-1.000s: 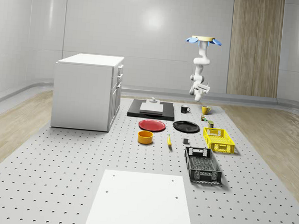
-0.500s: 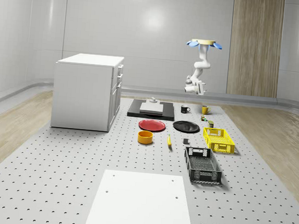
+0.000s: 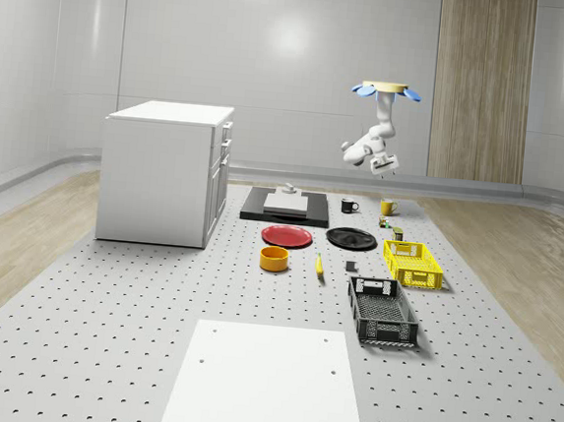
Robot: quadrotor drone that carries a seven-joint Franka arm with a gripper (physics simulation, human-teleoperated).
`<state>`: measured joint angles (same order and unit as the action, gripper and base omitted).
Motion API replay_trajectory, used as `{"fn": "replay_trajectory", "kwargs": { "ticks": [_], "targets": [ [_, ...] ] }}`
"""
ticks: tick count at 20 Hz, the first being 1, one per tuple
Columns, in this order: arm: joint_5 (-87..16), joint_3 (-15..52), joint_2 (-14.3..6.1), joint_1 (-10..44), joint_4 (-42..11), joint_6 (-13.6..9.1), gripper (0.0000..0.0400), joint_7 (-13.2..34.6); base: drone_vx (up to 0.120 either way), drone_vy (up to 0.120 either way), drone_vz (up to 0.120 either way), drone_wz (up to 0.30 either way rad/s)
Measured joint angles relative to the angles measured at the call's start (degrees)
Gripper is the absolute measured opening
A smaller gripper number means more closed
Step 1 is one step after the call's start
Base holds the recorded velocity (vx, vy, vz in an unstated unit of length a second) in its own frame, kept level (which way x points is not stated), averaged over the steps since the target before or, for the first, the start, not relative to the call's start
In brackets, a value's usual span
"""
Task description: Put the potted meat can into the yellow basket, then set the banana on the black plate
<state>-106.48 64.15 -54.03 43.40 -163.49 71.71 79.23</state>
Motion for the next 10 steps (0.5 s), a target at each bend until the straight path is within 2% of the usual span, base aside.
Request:
{"fn": "replay_trajectory", "kwargs": {
  "ticks": [5, 10],
  "targets": [
    [-5.6, 4.4, -3.0, 8.8, -1.9, -3.8, 0.04, 5.8, 0.12, 0.0, -0.12, 0.0],
    [-7.1, 6.5, -5.2, 13.1, -2.4, -4.9, 0.04, 8.7, 0.12, 0.0, -0.12, 0.0]
  ]
}}
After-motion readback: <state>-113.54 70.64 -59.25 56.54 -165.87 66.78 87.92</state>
